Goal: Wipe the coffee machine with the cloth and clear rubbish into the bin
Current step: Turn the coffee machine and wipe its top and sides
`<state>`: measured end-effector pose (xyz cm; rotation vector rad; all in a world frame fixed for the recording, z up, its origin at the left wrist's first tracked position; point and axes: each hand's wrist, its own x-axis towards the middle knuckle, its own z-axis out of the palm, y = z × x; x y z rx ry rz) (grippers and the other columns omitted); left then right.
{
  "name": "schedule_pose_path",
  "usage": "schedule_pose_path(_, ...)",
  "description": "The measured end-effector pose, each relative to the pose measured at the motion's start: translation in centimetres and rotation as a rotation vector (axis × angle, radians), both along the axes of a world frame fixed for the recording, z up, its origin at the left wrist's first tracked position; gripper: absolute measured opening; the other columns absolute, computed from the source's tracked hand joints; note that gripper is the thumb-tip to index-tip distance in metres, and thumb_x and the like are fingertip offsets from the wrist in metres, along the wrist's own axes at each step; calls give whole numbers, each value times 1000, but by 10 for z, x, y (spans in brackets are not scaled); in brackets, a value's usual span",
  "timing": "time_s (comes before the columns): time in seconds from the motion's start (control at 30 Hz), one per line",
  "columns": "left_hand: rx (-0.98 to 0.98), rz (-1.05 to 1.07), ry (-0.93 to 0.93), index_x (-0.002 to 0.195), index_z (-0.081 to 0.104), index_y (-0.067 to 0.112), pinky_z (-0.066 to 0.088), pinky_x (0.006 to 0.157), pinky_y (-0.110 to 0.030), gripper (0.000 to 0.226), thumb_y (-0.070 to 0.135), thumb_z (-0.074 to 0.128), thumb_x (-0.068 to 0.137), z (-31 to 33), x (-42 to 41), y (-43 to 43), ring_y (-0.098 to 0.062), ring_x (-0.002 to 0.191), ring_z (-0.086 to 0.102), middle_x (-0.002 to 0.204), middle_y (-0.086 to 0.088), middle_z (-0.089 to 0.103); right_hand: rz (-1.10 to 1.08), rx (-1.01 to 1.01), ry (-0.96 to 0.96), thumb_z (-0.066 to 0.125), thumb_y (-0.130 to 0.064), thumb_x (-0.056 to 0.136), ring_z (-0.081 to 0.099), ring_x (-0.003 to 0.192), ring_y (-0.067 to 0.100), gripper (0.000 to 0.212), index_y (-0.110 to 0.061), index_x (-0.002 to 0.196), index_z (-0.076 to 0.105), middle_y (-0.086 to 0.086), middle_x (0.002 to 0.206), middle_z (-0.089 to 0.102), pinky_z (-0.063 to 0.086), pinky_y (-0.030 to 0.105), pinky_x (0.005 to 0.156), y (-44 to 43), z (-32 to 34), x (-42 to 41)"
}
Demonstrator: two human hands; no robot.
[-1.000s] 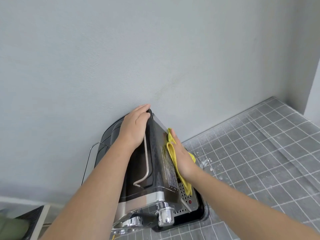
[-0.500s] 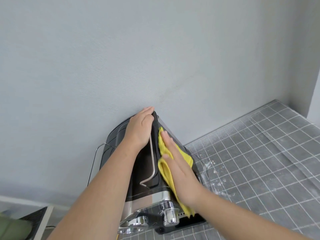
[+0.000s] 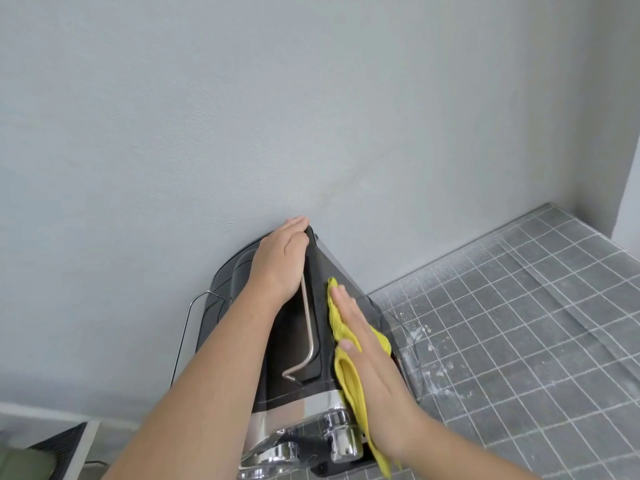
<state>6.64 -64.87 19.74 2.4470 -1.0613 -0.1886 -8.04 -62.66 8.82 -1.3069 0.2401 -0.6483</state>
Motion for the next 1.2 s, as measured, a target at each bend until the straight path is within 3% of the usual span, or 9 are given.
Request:
schedule_pose_path(0.17,16,2,-9,140,45,6,19,120,-30,45,6,33,96,1,-1,0,-12,142,30,152,-4,38,62,133,129,27,-41,99,11,143,3,50,-31,147,19,-14,155,16,6,23,116,-67,-7,76)
schedule_pose_path(0.3,4,-4,8,132,54,6,22,117,-26,43,10,32,95,0,-1,0,-13,138,36,144,-2,47,168,428,364,27,-77,81,18,144,21,65,-48,140,26,-12,153,25,8,52,112,-61,-66,70)
schedule_pose_path(0.43,28,-36,20,102,58,15,28,95,-19,32,20,30,87,0,2,-1,-12,110,43,109,5,48,121,485,424,23,-76,82,18,144,17,71,-41,144,23,-11,154,26,9,46,117,-45,-97,49)
schedule_pose_path(0.57,15,-34,10,94,57,5,28,90,-26,36,23,29,82,-1,2,-1,-19,106,47,103,0,59,96,399,462,24,-63,92,23,142,23,60,-34,143,31,-6,153,28,14,48,114,-60,-61,62)
schedule_pose_path(0.7,66,1,26,69,30,36,22,81,-26,19,23,27,83,0,4,-3,-9,92,33,72,18,34,44,136,201,25,-42,100,21,141,4,48,-30,146,25,-12,154,26,14,23,113,-70,7,73)
schedule_pose_path(0.87,67,31,32,66,21,34,28,83,-28,34,15,26,93,0,6,-3,-8,96,34,95,4,41,83,4,76,28,-36,100,6,141,-7,49,-39,146,13,-26,154,13,7,32,120,-24,27,17)
schedule_pose_path(0.97,115,48,59,75,37,31,33,99,-34,28,19,25,97,6,4,0,-21,114,46,119,-11,53,69,-55,21,28,-42,93,8,140,-11,50,-47,142,21,-34,149,18,9,34,120,7,23,-24)
schedule_pose_path(1.03,191,-8,-65,114,53,16,28,110,-38,33,30,25,101,15,-2,10,-21,135,37,146,-7,42,-6,-131,24,29,-37,93,13,139,-10,46,-46,139,33,-32,148,25,12,33,119,9,24,-27)
schedule_pose_path(1.2,156,-12,-165,151,20,18,18,120,-41,58,46,22,100,30,-14,61,-14,147,18,159,2,21,40,-269,175,32,-23,98,21,140,0,37,-41,119,57,-18,149,33,17,33,118,-26,60,8)
